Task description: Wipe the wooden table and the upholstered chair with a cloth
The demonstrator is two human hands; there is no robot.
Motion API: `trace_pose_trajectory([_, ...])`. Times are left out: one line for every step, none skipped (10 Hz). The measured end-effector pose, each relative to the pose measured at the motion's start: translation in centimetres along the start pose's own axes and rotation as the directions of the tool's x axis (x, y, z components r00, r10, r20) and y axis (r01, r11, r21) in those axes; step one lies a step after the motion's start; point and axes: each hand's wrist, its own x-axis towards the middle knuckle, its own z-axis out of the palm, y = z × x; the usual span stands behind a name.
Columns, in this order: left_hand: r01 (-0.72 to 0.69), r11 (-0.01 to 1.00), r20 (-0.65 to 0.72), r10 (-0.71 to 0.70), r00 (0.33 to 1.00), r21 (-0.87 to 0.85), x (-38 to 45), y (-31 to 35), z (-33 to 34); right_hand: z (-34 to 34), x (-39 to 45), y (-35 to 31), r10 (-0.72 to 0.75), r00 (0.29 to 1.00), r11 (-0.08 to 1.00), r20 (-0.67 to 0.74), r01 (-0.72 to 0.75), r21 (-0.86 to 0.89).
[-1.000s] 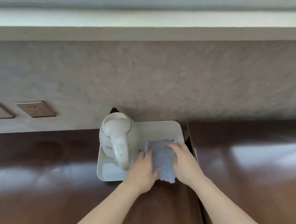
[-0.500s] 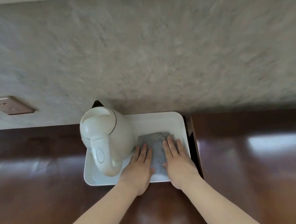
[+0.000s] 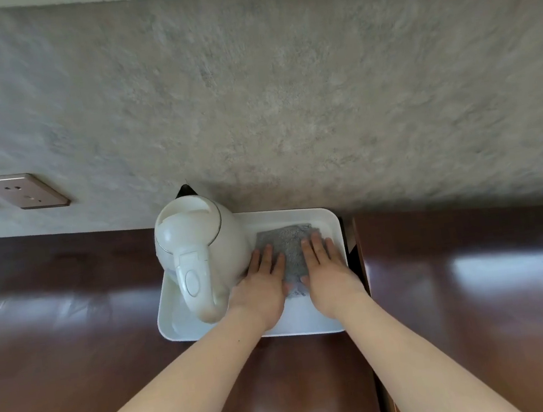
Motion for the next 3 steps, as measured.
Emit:
trace_pose_trajectory([-0.040, 0.999, -0.041, 0.040, 0.998, -0.015, -2.4, -0.1, -1.9, -1.1, -1.9, -0.2, -0.024, 1.000, 0.999, -0.009, 0.024, 0.025])
trace_pose_trajectory([-0.106, 0.993, -0.139, 0.111, 0.984, 0.042, -5.8, -0.1, -4.8, -3.8, -4.4, -1.4, -0.013, 0.996, 0.998, -0.088, 0.019, 0.062])
trace_pose_trajectory([-0.213, 0.973, -0.202, 0.227, 0.953, 0.091, -10.1, -0.7, -8.1, -7.0, -7.9, -3.5, -0.061, 0.983, 0.997, -0.172, 0.068, 0.030])
